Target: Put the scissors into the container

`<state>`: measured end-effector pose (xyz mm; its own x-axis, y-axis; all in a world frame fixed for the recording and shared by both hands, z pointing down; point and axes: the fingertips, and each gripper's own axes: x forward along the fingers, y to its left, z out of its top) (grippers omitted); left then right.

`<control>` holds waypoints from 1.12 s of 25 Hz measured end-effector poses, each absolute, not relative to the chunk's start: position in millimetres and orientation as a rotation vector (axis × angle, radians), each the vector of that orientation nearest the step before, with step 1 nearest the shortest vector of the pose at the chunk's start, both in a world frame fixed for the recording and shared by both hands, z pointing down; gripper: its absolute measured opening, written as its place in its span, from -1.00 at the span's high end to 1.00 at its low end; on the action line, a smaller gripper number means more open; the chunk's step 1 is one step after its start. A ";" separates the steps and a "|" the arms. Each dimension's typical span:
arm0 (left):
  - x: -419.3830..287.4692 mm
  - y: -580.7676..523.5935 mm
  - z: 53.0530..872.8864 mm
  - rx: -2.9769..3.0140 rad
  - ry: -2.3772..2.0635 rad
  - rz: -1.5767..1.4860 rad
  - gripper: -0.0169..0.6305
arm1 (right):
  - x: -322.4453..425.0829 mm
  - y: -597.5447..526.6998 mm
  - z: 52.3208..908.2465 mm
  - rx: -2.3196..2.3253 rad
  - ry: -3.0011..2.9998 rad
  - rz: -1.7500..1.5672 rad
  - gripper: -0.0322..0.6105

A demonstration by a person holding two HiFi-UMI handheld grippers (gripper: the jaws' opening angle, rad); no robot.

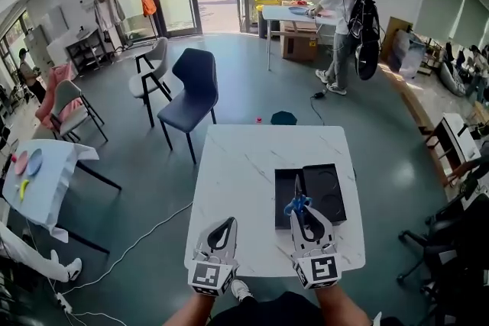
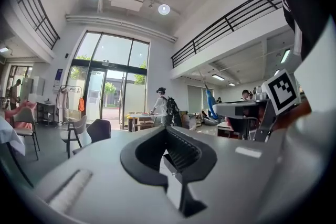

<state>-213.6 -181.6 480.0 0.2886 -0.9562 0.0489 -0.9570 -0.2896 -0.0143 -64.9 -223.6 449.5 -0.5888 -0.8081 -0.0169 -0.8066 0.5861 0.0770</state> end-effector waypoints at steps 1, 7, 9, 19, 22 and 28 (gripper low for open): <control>-214.9 -184.9 479.8 2.522 -1.832 0.059 0.92 | -66.6 -225.3 453.1 1.441 -2.752 -0.117 0.66; -220.3 -206.1 482.7 2.607 -1.733 0.057 0.92 | -66.7 -235.8 474.2 1.560 -2.626 -0.066 0.66; -220.7 -214.3 485.9 2.619 -1.704 0.063 0.92 | -66.0 -240.9 480.1 1.573 -2.595 -0.055 0.66; -223.0 -254.1 514.9 2.613 -1.639 0.135 0.92 | -59.5 -281.4 535.2 1.544 -2.475 0.051 0.66; -226.1 -269.1 519.7 2.574 -1.666 0.131 0.92 | -55.9 -295.9 548.1 1.532 -2.446 0.087 0.66; -225.6 -287.4 546.8 2.533 -1.610 0.184 0.92 | -60.7 -313.9 587.6 1.513 -2.353 0.236 0.66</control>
<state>-225.6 -287.4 546.8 0.4217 -0.8899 0.1742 -0.9062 -0.4201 0.0476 -60.7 -313.9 587.6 -0.3797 -0.8510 0.3628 -0.9060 0.4213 0.0399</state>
